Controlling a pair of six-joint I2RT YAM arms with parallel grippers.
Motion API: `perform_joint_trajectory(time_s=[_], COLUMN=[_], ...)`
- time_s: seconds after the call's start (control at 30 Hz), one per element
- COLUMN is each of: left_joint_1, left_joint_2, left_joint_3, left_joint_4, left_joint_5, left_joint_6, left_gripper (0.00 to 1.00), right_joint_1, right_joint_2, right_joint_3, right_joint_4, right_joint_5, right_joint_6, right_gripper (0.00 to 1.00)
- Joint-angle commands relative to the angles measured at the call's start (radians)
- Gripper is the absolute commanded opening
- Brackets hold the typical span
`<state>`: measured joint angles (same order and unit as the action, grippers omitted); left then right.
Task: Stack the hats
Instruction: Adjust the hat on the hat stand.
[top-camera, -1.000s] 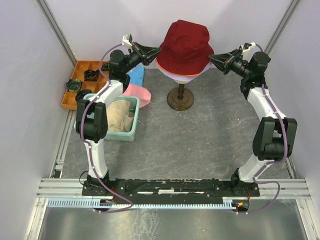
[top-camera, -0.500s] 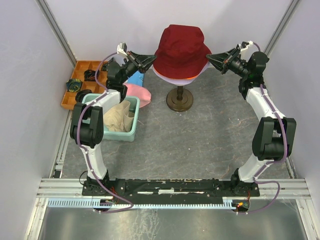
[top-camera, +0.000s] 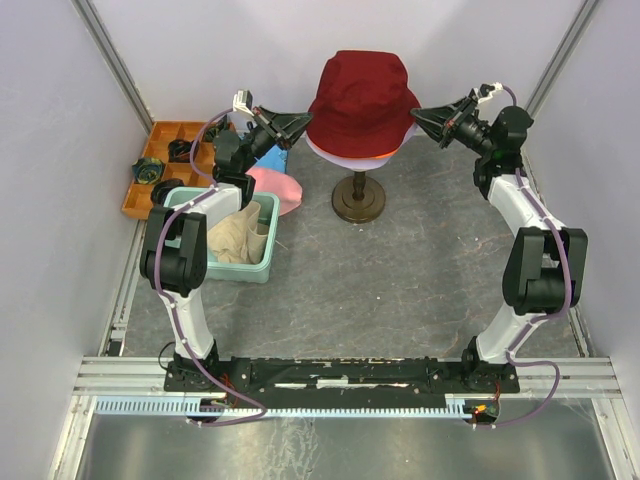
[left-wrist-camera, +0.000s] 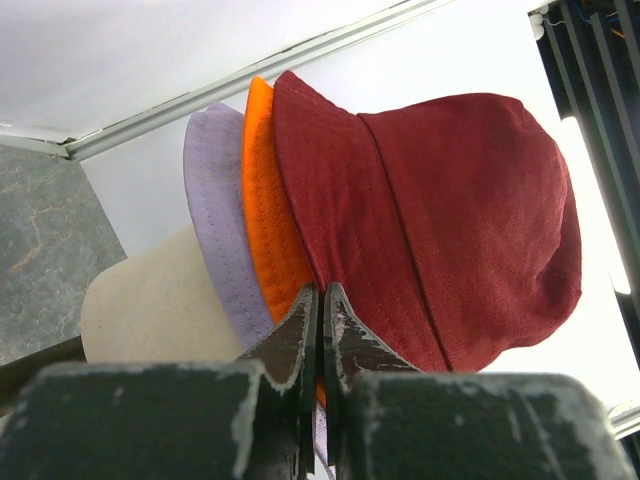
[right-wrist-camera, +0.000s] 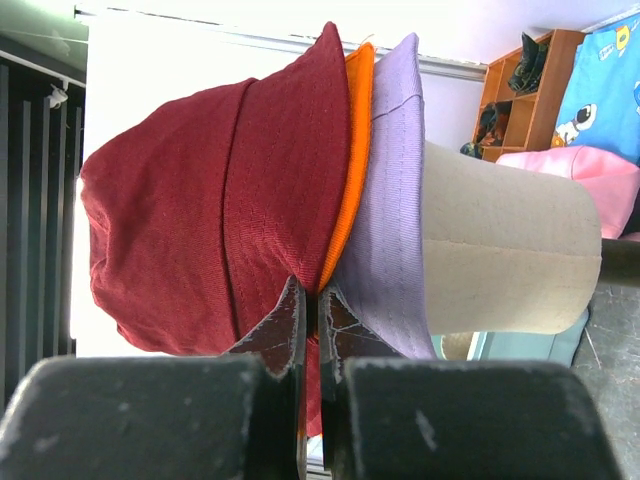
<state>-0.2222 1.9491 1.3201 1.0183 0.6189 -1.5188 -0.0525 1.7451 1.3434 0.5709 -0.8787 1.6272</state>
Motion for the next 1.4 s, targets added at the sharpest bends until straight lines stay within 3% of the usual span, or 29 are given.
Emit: perform_joint_trajectory(time_s=[0.0,0.53,0.77,0.93,1.13,1.23,1.37], left_joint_1=[0.012,0.011,0.011,0.007,0.005,0.006,0.007], left_joint_2=[0.101,0.107,0.090,0.080,0.064,0.055,0.045], left_joint_3=[-0.094,-0.139,-0.071,0.014,0.086,0.100,0.102], left_joint_4=[-0.296,-0.286,-0.314,-0.361,-0.410,-0.421,-0.423], left_joint_5=[0.136,0.135,0.139,0.159,0.166,0.163,0.152], left_joint_6=[0.100,0.113,0.112,0.120,0.138,0.142,0.143], left_gripper=[0.03,0.03,0.03,0.03,0.15,0.21,0.26], right_joint_1=[-0.028,-0.027,-0.028,-0.027,-0.027,-0.027,-0.028], right_joint_2=[0.049,0.052,0.029,0.015,0.003,-0.004,-0.011], right_joint_3=[-0.051,-0.106,-0.039,0.011,0.046,0.059,0.077], right_joint_4=[-0.042,-0.094,-0.156,-0.163,-0.171,-0.175,-0.185], right_joint_5=[0.044,0.021,0.017,0.017,0.014,0.015,0.014], right_joint_6=[-0.041,-0.109,-0.137,-0.126,-0.120,-0.116,-0.116], right_gripper=[0.00,0.00,0.00,0.14,0.29,0.42,0.45])
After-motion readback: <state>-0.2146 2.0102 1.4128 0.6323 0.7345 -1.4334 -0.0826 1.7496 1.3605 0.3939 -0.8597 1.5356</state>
